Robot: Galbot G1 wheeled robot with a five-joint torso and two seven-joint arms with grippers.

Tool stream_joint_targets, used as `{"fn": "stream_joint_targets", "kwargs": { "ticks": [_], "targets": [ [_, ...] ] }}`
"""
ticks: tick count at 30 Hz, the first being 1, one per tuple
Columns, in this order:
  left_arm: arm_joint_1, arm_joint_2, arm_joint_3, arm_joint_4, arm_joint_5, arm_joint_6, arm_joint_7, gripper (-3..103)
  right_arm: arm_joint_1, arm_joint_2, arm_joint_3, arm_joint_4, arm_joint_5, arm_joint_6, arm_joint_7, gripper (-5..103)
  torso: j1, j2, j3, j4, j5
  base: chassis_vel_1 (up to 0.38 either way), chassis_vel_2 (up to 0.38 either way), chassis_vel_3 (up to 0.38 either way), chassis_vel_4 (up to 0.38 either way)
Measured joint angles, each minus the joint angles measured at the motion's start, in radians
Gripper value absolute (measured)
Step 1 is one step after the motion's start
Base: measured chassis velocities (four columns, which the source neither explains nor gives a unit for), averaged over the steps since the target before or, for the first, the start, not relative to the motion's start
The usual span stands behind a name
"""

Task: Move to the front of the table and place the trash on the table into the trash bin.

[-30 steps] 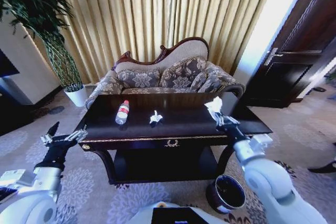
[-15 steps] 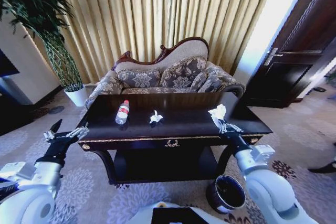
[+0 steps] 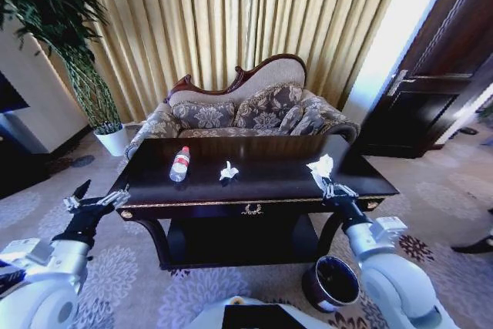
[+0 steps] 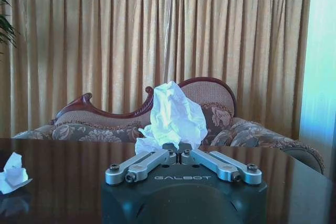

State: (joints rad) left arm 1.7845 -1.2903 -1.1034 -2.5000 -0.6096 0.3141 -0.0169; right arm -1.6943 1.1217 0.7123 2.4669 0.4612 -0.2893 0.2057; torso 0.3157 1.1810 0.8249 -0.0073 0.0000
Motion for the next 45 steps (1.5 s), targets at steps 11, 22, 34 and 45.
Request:
{"fn": "stream_joint_targets", "kwargs": {
  "ticks": [11,22,34,45],
  "targets": [
    [0.011,-0.008,0.0,0.0,0.003,-0.005,0.002,100,0.0,0.005,-0.004,0.002,-0.002,0.006,0.001,0,0.0,0.0,0.0,-0.0001,0.0,0.11,-0.105,-0.1,0.106],
    [0.01,-0.009,0.004,0.0,0.003,-0.006,0.008,100,-0.003,0.008,-0.006,-0.002,-0.006,0.025,-0.002,0,0.0,0.0,0.0,0.0,0.0,0.122,-0.114,-0.118,0.117],
    [0.01,-0.014,0.001,0.0,0.003,-0.013,0.009,100,0.009,0.009,-0.013,-0.106,-0.036,0.027,-0.031,0,0.0,0.0,0.0,0.0,-0.0001,0.049,-0.05,-0.055,0.045],
    [0.019,-0.039,-0.005,0.0,0.023,-0.038,0.022,100,0.121,0.027,-0.071,-0.525,-0.11,0.038,-0.06,0,0.0,0.0,0.0,-0.0001,0.0,0.0,0.0,0.0,0.0]
  ]
}}
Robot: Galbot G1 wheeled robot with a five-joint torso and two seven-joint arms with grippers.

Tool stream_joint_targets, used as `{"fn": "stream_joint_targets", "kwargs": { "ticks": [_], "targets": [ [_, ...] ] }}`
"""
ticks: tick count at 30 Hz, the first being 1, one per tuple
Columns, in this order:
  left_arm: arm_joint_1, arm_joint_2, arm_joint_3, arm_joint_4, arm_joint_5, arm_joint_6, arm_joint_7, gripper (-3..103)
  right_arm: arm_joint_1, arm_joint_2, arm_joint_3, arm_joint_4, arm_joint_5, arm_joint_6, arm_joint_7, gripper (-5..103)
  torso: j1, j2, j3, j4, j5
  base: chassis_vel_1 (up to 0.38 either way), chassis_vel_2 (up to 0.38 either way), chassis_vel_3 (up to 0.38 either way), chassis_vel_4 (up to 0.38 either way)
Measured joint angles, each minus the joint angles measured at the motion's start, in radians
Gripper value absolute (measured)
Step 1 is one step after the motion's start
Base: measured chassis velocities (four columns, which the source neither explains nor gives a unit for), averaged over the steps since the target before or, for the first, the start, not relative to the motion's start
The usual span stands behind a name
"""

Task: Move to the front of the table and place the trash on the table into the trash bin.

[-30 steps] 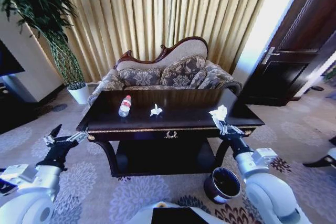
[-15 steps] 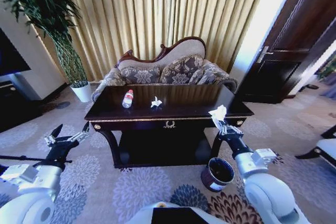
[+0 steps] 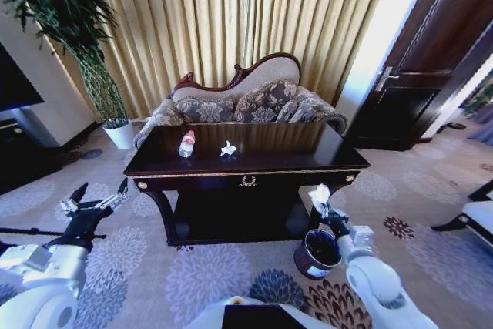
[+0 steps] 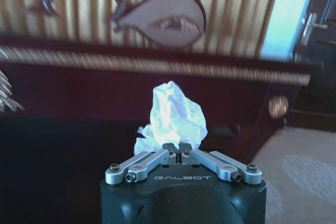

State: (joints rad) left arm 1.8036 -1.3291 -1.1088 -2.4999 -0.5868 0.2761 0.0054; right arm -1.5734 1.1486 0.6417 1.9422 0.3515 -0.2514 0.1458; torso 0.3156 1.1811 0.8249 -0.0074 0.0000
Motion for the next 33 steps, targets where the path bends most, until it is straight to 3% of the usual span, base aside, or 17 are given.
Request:
{"fn": "stream_joint_targets", "kwargs": {
  "ticks": [13,20,26,33],
  "targets": [
    [0.021,-0.01,-0.018,0.0,0.005,-0.037,0.003,100,0.218,-0.011,-0.021,-0.516,-0.062,0.052,-0.039,0,0.0,0.0,0.0,-0.0001,0.0,0.0,0.0,0.0,0.0],
    [0.027,-0.011,-0.021,0.0,0.004,-0.051,0.003,100,0.275,-0.011,-0.013,-0.665,-0.112,0.078,-0.039,0,0.0,0.0,0.0,0.0,0.0001,0.0,0.0,0.0,0.0],
    [0.032,-0.012,-0.023,0.0,0.004,-0.059,0.004,100,0.278,0.002,-0.014,-0.691,-0.143,0.084,-0.038,-3,0.0,0.0,0.0,0.0,0.0,0.0,0.0,0.0,0.0],
    [0.037,-0.012,-0.025,0.0,0.004,-0.065,0.005,100,0.274,0.011,-0.014,-0.675,-0.149,0.094,-0.036,22,0.0,0.0,0.0,0.0001,-0.0001,0.0,0.0,0.0,0.0]
  ]
}}
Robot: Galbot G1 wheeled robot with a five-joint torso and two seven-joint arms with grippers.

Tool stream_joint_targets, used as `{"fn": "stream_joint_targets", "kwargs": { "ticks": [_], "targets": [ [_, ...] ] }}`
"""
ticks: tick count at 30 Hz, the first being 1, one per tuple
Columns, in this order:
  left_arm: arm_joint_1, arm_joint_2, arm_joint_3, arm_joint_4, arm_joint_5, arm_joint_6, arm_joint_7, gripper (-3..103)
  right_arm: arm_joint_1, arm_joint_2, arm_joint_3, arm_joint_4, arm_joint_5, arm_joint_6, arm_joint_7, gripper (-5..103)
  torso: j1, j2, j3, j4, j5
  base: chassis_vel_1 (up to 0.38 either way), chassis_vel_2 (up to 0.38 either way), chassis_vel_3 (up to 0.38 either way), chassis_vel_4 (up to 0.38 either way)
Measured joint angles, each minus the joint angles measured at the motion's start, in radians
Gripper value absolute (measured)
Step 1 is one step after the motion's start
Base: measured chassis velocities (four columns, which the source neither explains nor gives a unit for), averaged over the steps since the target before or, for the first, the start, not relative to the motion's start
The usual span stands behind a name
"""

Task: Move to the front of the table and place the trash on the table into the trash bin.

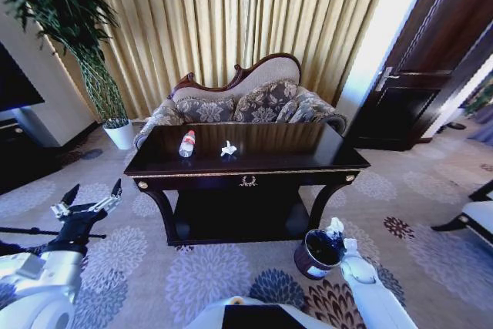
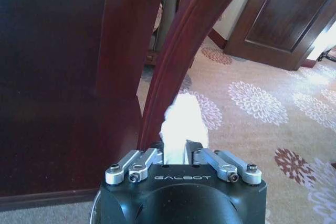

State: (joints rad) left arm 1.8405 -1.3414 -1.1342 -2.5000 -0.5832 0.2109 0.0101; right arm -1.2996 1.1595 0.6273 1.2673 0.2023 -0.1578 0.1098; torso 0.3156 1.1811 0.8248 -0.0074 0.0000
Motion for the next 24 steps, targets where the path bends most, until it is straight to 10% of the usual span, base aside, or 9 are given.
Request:
{"fn": "stream_joint_targets", "kwargs": {
  "ticks": [24],
  "targets": [
    [0.011,-0.001,-0.009,0.0,0.0,-0.01,0.002,100,-0.006,0.001,0.003,0.001,0.01,0.011,0.002,100,0.0,0.0,0.0,0.0,0.0,0.0,0.0,0.0,0.0]
  ]
}}
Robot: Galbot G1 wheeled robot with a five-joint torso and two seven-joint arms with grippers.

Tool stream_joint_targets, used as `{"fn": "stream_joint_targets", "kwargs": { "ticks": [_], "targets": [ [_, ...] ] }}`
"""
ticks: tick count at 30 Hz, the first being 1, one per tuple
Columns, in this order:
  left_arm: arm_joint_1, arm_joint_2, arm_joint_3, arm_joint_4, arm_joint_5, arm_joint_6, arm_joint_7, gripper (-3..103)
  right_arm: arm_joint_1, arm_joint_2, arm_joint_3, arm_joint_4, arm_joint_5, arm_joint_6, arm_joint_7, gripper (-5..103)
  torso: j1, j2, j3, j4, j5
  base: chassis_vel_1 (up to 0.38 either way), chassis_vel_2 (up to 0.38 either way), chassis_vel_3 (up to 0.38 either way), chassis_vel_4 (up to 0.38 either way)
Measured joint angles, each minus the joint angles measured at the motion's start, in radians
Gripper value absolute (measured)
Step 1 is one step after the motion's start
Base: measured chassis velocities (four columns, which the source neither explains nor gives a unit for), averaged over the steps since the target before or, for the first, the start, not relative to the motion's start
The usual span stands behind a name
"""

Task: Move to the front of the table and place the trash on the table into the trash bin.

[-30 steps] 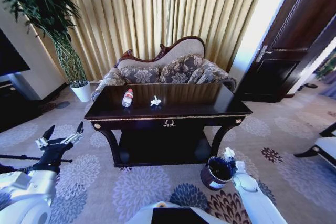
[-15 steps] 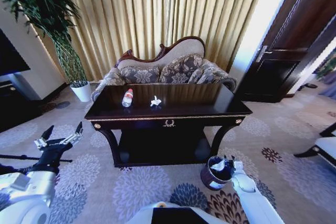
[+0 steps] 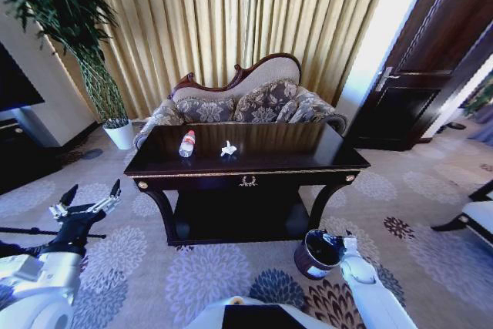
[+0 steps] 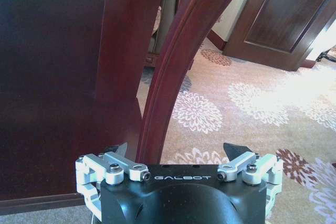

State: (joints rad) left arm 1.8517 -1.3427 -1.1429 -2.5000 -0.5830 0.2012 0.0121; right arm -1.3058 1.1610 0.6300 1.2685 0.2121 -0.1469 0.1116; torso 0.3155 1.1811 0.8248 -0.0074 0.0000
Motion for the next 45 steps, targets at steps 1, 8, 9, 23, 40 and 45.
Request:
{"fn": "stream_joint_targets", "kwargs": {
  "ticks": [1,8,9,23,40,45],
  "targets": [
    [0.0,0.0,0.0,0.0,0.0,0.0,0.0,100,0.0,0.0,0.0,0.0,0.0,0.0,0.0,100,0.0,0.0,0.0,0.0,0.0,0.0,0.0,0.0,0.0],
    [0.001,-0.001,0.002,0.0,0.0,0.0,0.0,100,0.001,0.003,0.0,-0.003,0.001,0.001,0.0,100,0.0,0.0,0.0,0.0,0.0,0.0,0.0,0.0,0.0],
    [0.001,-0.001,0.002,0.0,0.0,0.0,0.0,100,0.001,0.003,0.0,-0.003,0.001,0.001,0.0,100,0.0,0.0,0.0,-0.0001,0.0,0.0,0.0,0.0,0.0],
    [0.006,-0.003,0.002,0.0,0.0,-0.004,0.001,100,-0.054,0.0,0.008,0.179,0.15,-0.019,0.001,100,0.0,0.0,0.0,0.0,0.0,0.0,0.0,0.0,0.0],
    [0.006,-0.007,0.011,0.0,0.008,-0.006,0.004,100,-0.197,-0.008,0.073,0.693,0.226,-0.031,0.031,100,0.0,0.0,0.0,0.0,-0.0001,0.0,0.0,0.0,0.0],
    [0.004,-0.006,0.012,0.0,0.01,-0.006,0.003,100,-0.27,-0.009,0.092,0.881,0.232,-0.07,0.031,100,0.0,0.0,0.0,0.0,-0.0001,0.0,0.0,0.0,0.0]
  ]
}}
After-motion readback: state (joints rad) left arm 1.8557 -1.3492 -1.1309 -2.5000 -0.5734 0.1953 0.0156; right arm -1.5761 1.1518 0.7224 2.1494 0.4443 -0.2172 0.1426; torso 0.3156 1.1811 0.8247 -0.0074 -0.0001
